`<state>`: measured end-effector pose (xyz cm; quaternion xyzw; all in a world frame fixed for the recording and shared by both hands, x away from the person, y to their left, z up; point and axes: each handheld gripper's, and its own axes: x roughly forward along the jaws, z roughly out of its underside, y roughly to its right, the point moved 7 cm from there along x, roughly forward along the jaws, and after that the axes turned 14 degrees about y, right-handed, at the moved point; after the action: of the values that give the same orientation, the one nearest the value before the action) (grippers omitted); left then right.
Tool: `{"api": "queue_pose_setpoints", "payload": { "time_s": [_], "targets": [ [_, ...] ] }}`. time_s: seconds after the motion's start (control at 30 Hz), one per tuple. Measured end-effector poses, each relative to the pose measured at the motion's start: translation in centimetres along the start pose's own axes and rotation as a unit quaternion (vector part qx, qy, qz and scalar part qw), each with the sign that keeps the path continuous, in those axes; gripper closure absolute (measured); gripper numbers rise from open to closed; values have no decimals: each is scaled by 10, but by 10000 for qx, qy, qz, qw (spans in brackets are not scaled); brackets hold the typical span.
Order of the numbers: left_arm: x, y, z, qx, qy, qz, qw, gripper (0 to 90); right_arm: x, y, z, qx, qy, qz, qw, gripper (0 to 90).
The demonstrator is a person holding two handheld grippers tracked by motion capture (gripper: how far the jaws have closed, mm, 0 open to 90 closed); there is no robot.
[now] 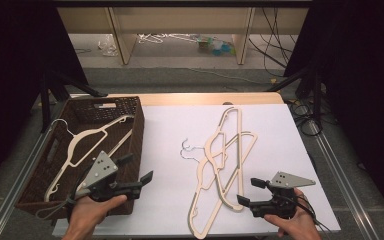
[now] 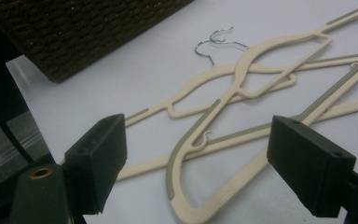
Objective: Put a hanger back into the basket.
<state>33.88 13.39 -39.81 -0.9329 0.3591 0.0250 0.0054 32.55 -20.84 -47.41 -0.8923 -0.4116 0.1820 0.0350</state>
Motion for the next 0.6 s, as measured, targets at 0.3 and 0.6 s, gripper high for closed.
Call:
{"api": "queue_pose_setpoints", "payload": {
  "time_s": [0.3, 0.6],
  "targets": [
    [8, 46, 20, 39, -54, 574, 9983, 162, 0, 0, -3, 9, 207, 58, 9998, 174],
    [10, 62, 32, 49, -69, 736, 9973, 160, 1, 0, -2, -53, 294, 62, 9995, 165]
  ]
}}
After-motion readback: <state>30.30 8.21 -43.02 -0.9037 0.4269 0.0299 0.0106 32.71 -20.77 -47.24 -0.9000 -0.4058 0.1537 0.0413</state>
